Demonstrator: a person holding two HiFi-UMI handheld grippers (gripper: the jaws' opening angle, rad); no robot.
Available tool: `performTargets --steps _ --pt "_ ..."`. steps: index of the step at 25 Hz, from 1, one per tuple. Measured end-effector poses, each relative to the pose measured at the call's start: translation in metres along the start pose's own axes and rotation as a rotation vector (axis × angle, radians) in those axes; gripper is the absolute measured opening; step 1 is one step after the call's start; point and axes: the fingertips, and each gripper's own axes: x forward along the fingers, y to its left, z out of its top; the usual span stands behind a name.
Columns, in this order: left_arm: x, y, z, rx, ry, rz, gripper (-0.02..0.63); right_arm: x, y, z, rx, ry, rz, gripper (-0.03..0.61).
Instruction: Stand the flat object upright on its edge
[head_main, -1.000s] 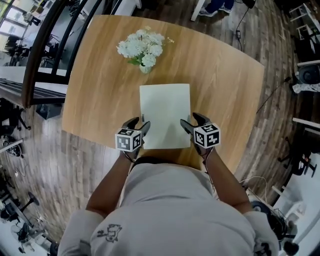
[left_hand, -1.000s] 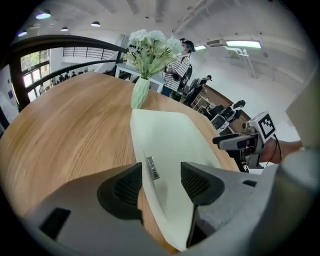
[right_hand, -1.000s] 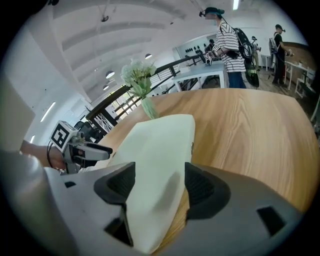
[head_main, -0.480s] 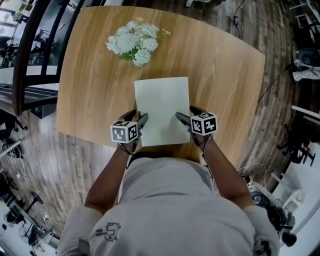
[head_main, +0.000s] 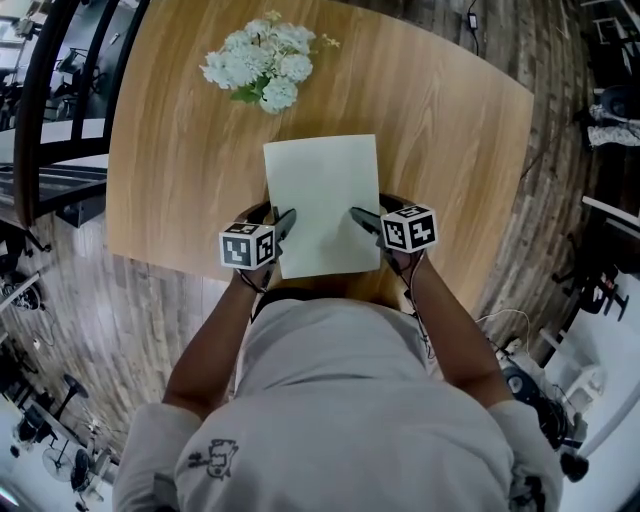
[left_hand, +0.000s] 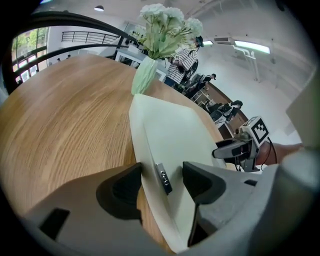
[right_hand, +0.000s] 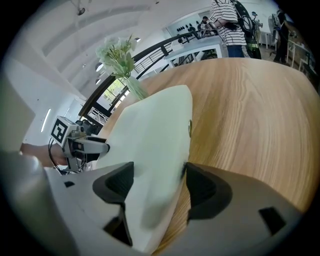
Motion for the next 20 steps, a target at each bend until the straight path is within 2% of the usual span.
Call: performTargets --steps 12,20 --pt "-0.001 -0.002 0.001 0.022 -0.016 0.055 0.252 -0.001 0.001 0.0 -0.007 -0.024 -0.009 0.33" --pt "-0.016 -0.018 -0.002 0.018 -0.074 0.102 0.238 -0.018 0.01 -0.003 -0.028 -0.041 -0.045 0.316"
